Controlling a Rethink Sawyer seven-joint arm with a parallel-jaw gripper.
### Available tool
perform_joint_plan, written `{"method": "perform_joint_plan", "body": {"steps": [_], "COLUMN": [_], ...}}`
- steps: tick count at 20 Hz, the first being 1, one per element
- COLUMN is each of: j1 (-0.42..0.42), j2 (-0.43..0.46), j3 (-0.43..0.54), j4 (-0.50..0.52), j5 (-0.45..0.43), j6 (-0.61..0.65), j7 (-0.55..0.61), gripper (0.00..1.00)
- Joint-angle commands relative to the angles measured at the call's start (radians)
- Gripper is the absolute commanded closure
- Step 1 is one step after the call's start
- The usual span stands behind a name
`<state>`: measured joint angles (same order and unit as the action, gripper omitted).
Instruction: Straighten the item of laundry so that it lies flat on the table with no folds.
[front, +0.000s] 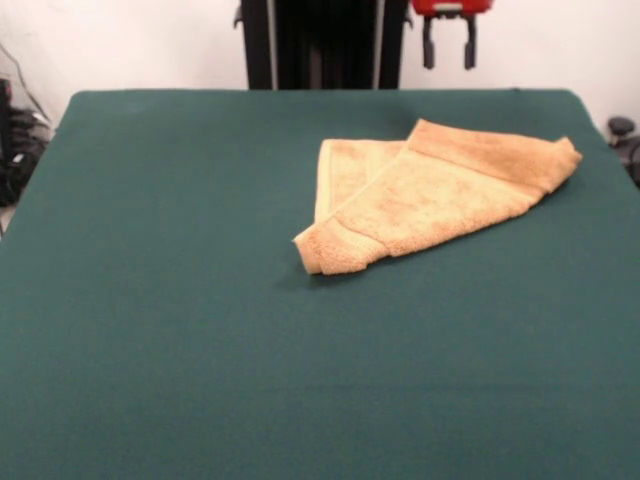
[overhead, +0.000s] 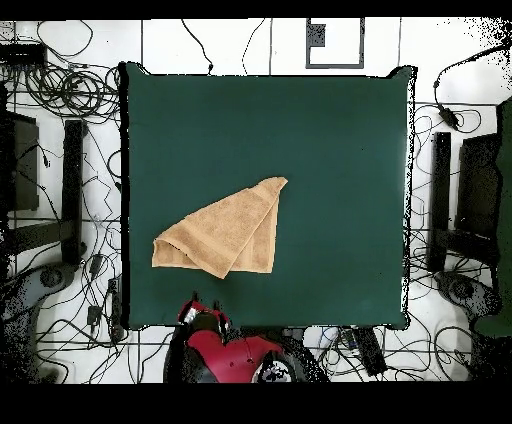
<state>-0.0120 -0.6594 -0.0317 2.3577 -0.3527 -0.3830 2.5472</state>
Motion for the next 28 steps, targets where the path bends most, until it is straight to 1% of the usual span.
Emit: {"method": "perform_joint_plan", "body": {"steps": [1,4,6,8,9,12,15,17,19,28], "j1": [0.075,0.106,0.101,0.076,0.051,-0.054,-0.123,-0.141,-0.149,-0.148], "j2": [0.252,0.337,0.356,0.311,0.267,0.122,0.035,-0.004,-0.018,-0.023], "j3": [-0.070,-0.105,-0.111,-0.102,-0.090,0.006,0.068,0.084,0.092,0.079], "j4": [-0.129,-0.160,-0.175,-0.159,-0.143,-0.080,-0.054,-0.043,-0.036,-0.038], "j5": [0.010,0.048,0.046,0.014,-0.014,-0.094,-0.124,-0.127,-0.129,-0.144], "j6": [-0.204,-0.276,-0.287,-0.243,-0.205,-0.073,0.019,0.052,0.061,0.059], "j7": [0.060,0.065,0.060,0.049,0.043,0.051,0.052,0.050,0.054,0.049], "gripper": [0.00,0.00,0.00,0.00,0.00,0.00,0.00,0.00,0.00,0.00]}}
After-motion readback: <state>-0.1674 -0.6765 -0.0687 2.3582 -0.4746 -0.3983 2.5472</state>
